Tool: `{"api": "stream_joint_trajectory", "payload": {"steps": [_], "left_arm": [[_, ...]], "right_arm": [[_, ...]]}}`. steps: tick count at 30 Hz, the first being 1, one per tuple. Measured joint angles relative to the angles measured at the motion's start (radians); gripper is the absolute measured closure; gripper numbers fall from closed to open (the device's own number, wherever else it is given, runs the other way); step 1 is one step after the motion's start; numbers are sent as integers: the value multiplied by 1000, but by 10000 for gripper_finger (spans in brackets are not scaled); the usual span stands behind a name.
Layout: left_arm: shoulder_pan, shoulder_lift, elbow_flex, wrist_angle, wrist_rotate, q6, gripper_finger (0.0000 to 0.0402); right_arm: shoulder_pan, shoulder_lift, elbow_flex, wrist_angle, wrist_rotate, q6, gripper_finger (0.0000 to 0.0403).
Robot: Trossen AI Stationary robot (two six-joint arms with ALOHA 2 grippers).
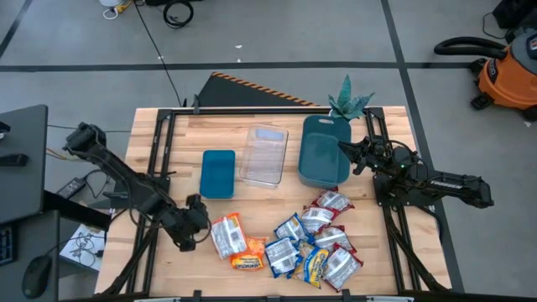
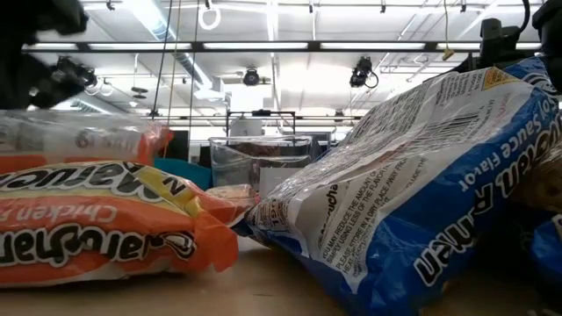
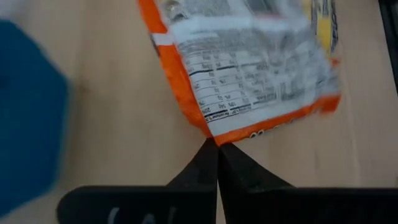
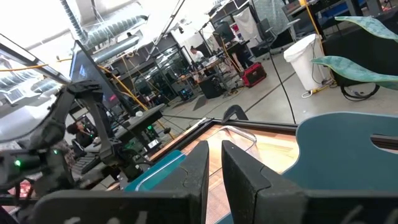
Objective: Sort Maruchan noodles
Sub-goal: Put the orange noodle pack into the blue bin
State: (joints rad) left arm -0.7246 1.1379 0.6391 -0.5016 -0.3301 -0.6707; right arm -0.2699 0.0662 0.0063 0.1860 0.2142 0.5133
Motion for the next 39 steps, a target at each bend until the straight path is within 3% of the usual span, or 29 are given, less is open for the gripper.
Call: {"api": "stream_joint_trajectory", "payload": {"steps": [9, 20, 32, 39], "left_arm": [[13, -139, 139, -246, -168, 86, 399], [152, -249, 218, -402, -238, 241, 400], [370, -370, 222, -404, -251, 457, 400], [509, -392, 91, -316, -181, 510, 400]], "right_arm": [[0, 0, 0, 0, 0, 0, 353], [0, 0, 0, 0, 0, 0, 353], [0, 0, 0, 0, 0, 0, 353], [0, 0, 0, 0, 0, 0, 353]]}}
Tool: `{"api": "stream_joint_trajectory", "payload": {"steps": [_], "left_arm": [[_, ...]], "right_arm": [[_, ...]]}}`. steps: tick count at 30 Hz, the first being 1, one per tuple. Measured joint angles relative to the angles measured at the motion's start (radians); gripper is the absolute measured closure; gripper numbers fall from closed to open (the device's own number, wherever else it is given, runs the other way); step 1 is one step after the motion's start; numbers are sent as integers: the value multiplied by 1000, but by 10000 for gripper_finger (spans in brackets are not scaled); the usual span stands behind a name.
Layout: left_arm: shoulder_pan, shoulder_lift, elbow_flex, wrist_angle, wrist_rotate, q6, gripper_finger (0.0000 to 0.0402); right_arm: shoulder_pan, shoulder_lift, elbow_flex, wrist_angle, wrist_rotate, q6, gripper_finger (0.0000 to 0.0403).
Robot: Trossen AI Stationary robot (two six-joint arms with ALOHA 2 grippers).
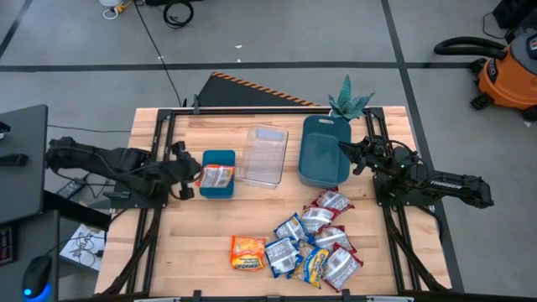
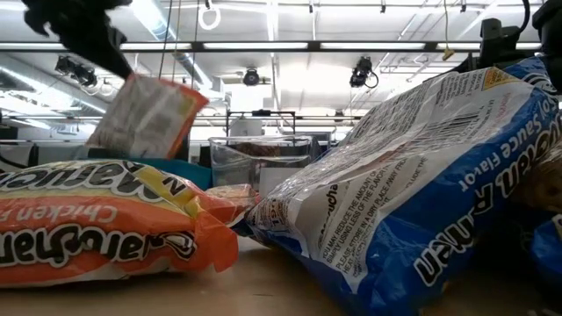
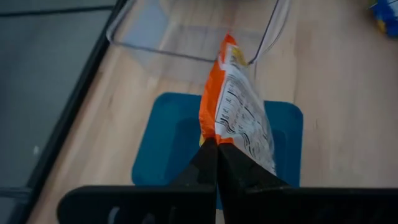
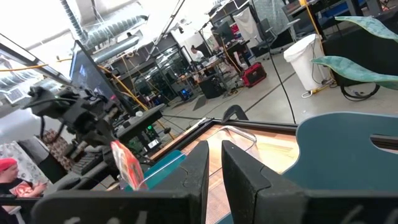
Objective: Sort Maruchan noodles
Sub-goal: Put the orange noodle pack into the blue bin
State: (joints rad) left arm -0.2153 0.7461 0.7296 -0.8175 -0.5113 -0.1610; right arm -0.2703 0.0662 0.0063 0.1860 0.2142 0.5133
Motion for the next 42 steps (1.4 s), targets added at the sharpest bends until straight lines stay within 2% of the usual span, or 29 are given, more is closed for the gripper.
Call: {"api": "stream_joint_trajectory", "payload": {"steps": [6, 12, 18, 23, 27, 31, 36, 42], "left_arm": [[113, -1, -70, 75, 91, 10, 400], [211, -1, -112, 111, 219, -106, 400], [232, -1, -155, 93, 277, -220, 400], [231, 0, -166, 90, 282, -239, 398], [231, 0, -166, 89, 284, -217, 380], [231, 0, -166, 88, 262, -206, 333], [236, 0, -122, 78, 176, -187, 274], [236, 0, -5, 59, -6, -104, 259]], "right_arm": [[0, 0, 0, 0, 0, 0, 353], [0, 0, 0, 0, 0, 0, 353], [0, 0, 0, 0, 0, 0, 353], [0, 0, 0, 0, 0, 0, 353], [0, 0, 0, 0, 0, 0, 353], [0, 0, 0, 0, 0, 0, 353], [0, 0, 0, 0, 0, 0, 353], [0, 0, 0, 0, 0, 0, 353]]}}
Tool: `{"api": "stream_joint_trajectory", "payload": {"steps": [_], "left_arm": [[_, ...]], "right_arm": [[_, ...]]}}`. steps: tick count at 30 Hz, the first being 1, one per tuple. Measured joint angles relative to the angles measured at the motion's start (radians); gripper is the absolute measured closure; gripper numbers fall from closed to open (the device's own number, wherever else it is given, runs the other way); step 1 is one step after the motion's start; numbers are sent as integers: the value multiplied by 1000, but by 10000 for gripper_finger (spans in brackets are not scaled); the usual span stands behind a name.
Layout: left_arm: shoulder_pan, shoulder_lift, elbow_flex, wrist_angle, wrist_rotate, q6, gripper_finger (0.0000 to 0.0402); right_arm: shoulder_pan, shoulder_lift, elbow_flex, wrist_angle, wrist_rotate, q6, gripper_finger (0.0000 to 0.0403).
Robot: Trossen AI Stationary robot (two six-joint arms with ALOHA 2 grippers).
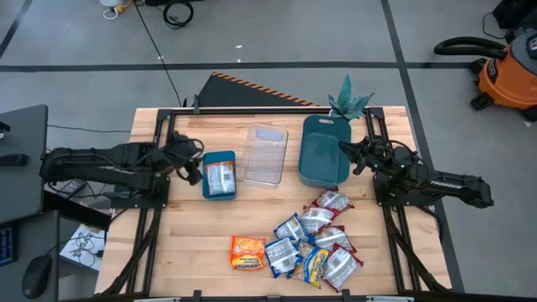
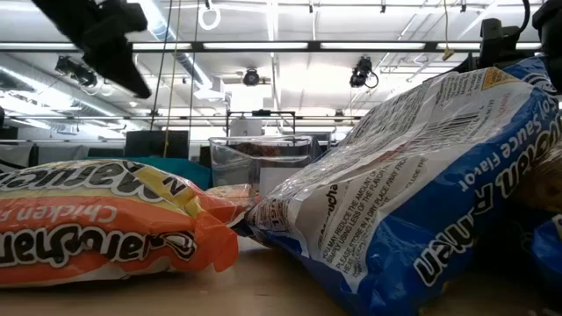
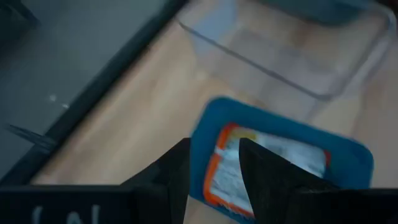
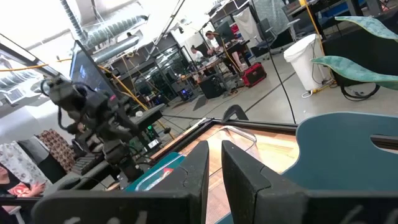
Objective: Sort Maruchan noodles
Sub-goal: Put the orange noodle pack into the blue bin
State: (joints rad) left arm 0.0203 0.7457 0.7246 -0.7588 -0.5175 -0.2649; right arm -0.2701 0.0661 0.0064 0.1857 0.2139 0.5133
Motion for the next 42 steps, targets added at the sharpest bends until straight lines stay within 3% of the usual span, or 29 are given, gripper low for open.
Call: {"api": "stream_joint_trajectory", "payload": {"steps": [2, 7, 9, 16, 20, 23, 26, 29, 34, 38, 42], "left_arm": [[-5, 0, 19, 13, 20, 2, 259], [-56, 51, -10, 133, 344, -69, 258], [-115, 107, -29, 162, 411, -107, 259], [-377, 390, -49, 406, 427, -129, 260], [-463, 543, -49, 550, 436, -211, 260], [-502, 638, -43, 571, 480, -248, 260], [-561, 727, -16, 554, 463, -200, 260], [-614, 809, 35, 550, 378, -92, 260], [-683, 895, 101, 529, 192, 242, 260], [-724, 924, 112, 526, 164, 481, 260], [-744, 925, 112, 523, 136, 566, 260]], "right_arm": [[0, 0, 0, 0, 0, 0, 353], [0, 0, 0, 0, 0, 0, 353], [0, 0, 0, 0, 0, 0, 353], [0, 0, 0, 0, 0, 0, 353], [0, 0, 0, 0, 0, 0, 353], [0, 0, 0, 0, 0, 0, 353], [0, 0, 0, 2, 0, 0, 353], [0, 0, 0, 2, 0, 0, 353], [0, 0, 0, 4, 0, 0, 353], [0, 0, 0, 4, 0, 0, 353], [0, 0, 0, 4, 0, 0, 353]]}}
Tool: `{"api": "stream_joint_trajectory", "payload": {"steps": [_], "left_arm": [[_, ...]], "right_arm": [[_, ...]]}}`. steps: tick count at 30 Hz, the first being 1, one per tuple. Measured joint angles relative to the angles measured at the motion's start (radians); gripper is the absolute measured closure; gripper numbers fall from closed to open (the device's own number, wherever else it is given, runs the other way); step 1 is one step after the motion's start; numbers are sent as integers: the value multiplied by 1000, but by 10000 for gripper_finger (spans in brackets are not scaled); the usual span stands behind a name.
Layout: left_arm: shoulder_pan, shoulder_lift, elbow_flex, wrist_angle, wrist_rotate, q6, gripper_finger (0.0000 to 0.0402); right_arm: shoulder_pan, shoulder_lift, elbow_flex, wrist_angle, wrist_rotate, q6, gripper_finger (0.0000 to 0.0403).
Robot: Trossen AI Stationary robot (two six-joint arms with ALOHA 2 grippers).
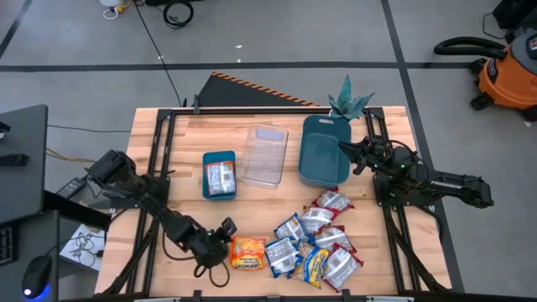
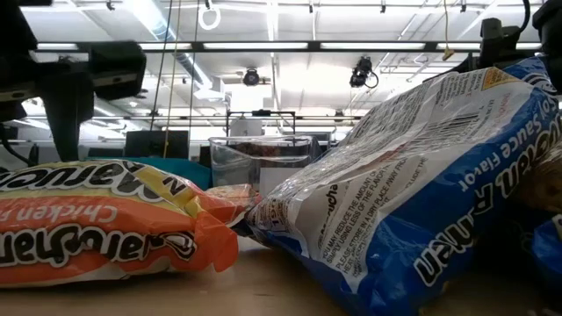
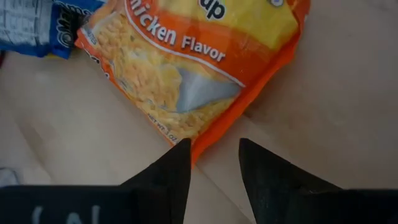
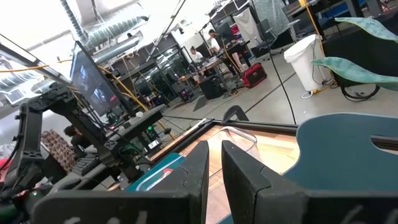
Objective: Sort Maruchan noodles
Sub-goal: Put the orange noodle pack into the blue bin
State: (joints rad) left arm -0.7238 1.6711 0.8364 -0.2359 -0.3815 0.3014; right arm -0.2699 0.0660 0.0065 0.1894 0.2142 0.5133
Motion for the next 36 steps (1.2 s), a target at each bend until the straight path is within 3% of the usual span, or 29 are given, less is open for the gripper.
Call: {"api": "stream_joint_trajectory", "payload": {"steps": [19, 23, 30, 36], "left_arm": [[4, 62, 0, 67, -8, 73, 265], [4, 63, 0, 64, 14, 45, 296], [4, 64, 0, 70, 28, 6, 390], [2, -11, 0, 61, -27, -9, 397]], "right_arm": [[0, 0, 0, 4, -1, 0, 353], [0, 0, 0, 4, -1, 0, 353], [0, 0, 0, 4, -2, 0, 353], [0, 0, 0, 4, -2, 0, 353]]}}
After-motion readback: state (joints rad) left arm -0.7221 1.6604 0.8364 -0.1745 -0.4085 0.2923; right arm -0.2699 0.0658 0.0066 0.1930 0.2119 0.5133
